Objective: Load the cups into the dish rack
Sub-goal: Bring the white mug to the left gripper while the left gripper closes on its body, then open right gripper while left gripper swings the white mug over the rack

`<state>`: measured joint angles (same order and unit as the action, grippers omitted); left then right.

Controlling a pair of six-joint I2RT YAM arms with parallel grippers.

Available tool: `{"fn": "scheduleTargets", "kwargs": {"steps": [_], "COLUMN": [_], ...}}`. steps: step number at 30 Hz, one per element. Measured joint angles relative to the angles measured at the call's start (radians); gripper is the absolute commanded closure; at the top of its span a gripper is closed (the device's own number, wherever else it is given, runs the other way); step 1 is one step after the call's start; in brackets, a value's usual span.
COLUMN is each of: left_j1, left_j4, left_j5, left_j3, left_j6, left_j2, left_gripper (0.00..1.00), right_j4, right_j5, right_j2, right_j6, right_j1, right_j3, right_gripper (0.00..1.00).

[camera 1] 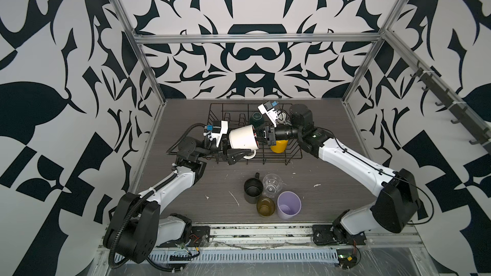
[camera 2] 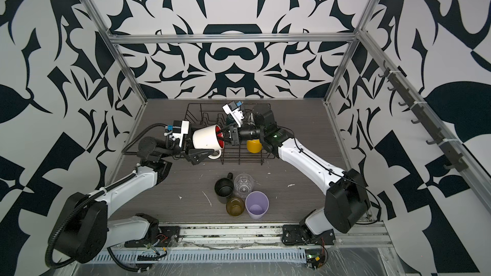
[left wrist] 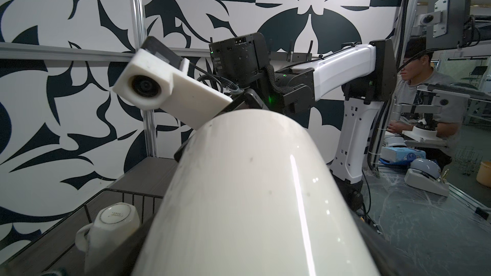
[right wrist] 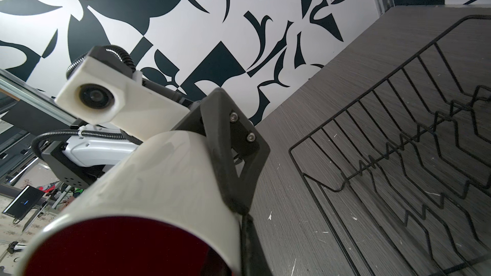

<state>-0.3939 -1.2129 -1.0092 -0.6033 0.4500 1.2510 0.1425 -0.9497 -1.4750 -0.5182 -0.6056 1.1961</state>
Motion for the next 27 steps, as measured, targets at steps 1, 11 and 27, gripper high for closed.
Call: {"fn": "scheduleTargets", "kwargs": {"steps": [1, 11, 27], "left_j1": [0.001, 0.006, 0.008], "left_j4": [-0.002, -0.011, 0.013], "left_j5": [0.000, 0.011, 0.026], "left_j3": [0.000, 0.000, -0.008], "left_j6": [0.002, 0.016, 0.026], "left_j2": [0.000, -0.001, -0.024], "left_gripper": [0.09, 0.33, 1.00], "right_j4": [0.009, 0.066, 0.106], "right_j5": [-0.003, -0.021, -0.023], "right_j2": [-0.002, -0.021, -0.026], "right_j6": [-0.005, -0.046, -0.081], "right_j1": [0.000, 0.000, -0.003], "right_j3": [0.000, 0.000, -0.001], "right_gripper": [1.00, 1.00, 0.94]}}
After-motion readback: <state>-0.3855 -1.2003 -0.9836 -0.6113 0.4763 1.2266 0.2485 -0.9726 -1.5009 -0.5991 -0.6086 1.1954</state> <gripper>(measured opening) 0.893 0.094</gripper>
